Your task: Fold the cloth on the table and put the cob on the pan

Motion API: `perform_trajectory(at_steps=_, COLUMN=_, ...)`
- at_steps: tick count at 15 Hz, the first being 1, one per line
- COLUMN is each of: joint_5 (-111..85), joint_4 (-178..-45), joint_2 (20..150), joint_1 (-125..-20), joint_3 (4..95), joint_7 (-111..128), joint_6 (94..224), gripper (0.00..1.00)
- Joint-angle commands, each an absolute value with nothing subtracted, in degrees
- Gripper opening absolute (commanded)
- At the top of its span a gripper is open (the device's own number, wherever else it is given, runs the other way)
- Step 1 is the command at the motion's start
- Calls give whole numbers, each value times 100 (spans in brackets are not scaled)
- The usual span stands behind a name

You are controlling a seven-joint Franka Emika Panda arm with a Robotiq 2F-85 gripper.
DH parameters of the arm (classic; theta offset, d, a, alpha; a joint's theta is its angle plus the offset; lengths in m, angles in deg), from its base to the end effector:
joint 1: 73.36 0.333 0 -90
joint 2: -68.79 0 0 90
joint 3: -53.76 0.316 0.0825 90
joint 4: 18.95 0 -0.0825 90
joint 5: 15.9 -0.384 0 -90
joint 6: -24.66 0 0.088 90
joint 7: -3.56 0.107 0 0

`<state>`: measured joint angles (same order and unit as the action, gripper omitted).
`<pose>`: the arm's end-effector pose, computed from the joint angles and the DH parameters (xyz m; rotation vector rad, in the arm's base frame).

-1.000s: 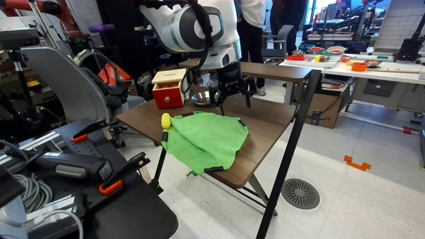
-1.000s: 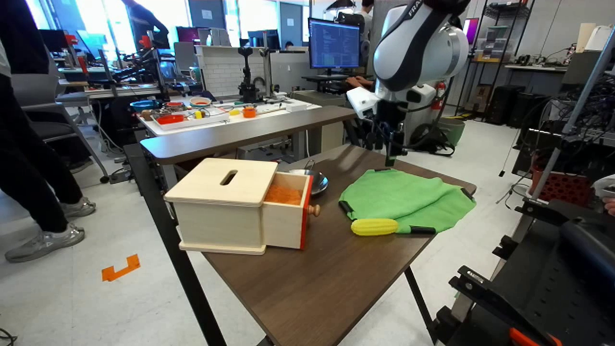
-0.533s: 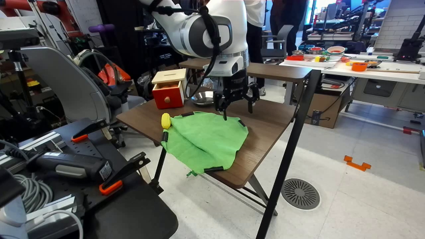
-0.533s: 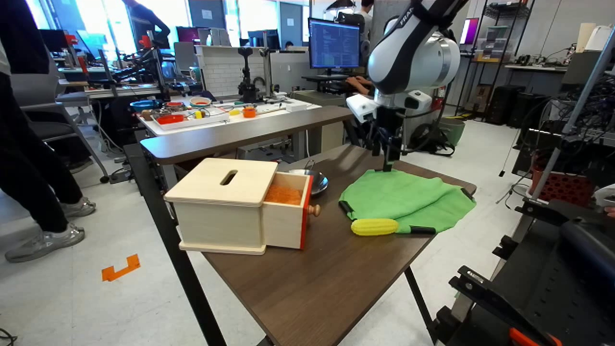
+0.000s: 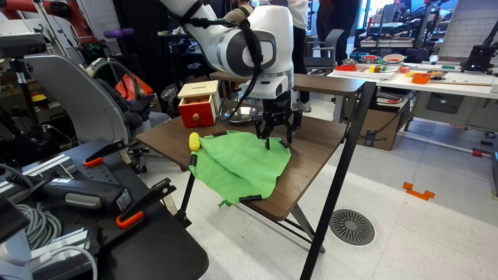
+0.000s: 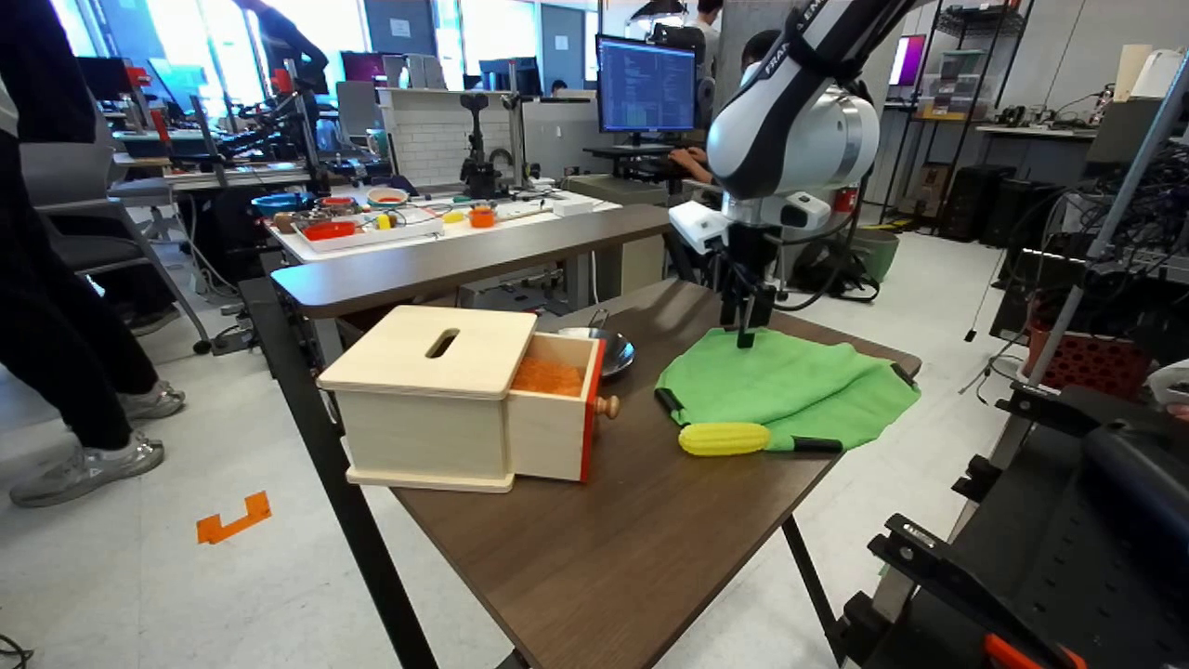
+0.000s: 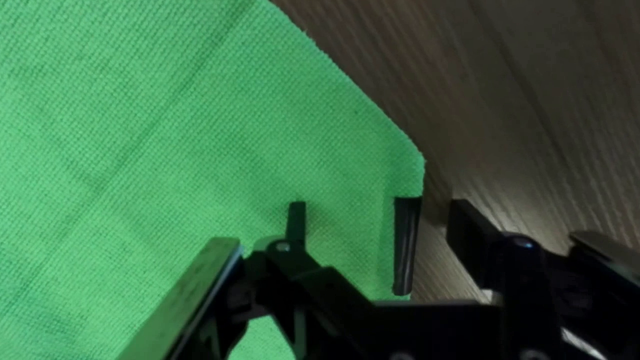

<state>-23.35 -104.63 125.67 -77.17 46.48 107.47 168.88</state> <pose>0.6903 -0.1229 0.0815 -1.6227 2.6782 -0.0730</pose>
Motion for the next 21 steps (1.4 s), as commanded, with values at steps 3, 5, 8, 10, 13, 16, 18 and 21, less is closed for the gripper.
perform_trajectory(at_steps=3, joint_5=-2628, joint_4=-10088, joint_2=12749, joint_1=-7869, joint_3=4750, joint_7=10350, joint_6=16571, gripper=27)
perform_trajectory(at_steps=5, joint_5=-2645, joint_4=-10095, joint_2=12727, joint_1=-7877, joint_3=4732, joint_7=10289, joint_6=16556, gripper=12)
perform_trajectory(at_steps=8, joint_5=-2634, joint_4=-10133, joint_2=12665, joint_1=-7903, joint_3=4677, joint_7=10259, joint_6=16548, gripper=0)
perform_trajectory(at_steps=10, joint_5=-2606, joint_4=-10102, joint_2=12605, joint_1=-7929, joint_3=4599, joint_7=10280, joint_6=16533, gripper=0)
perform_trajectory(at_steps=13, joint_5=-2537, joint_4=-9986, joint_2=12505, joint_1=-7951, joint_3=4453, joint_7=10307, joint_6=16486, gripper=1)
perform_trajectory(at_steps=16, joint_5=-2413, joint_4=-9953, joint_2=12285, joint_1=-7873, joint_3=4286, joint_7=10276, joint_6=16483, gripper=1)
perform_trajectory(at_steps=18, joint_5=-2338, joint_4=-10071, joint_2=12092, joint_1=-7770, joint_3=4215, joint_7=10243, joint_6=16524, gripper=1)
perform_trajectory(at_steps=21, joint_5=-2349, joint_4=-10387, joint_2=11787, joint_1=-7645, joint_3=4312, joint_7=10050, joint_6=16600, gripper=1)
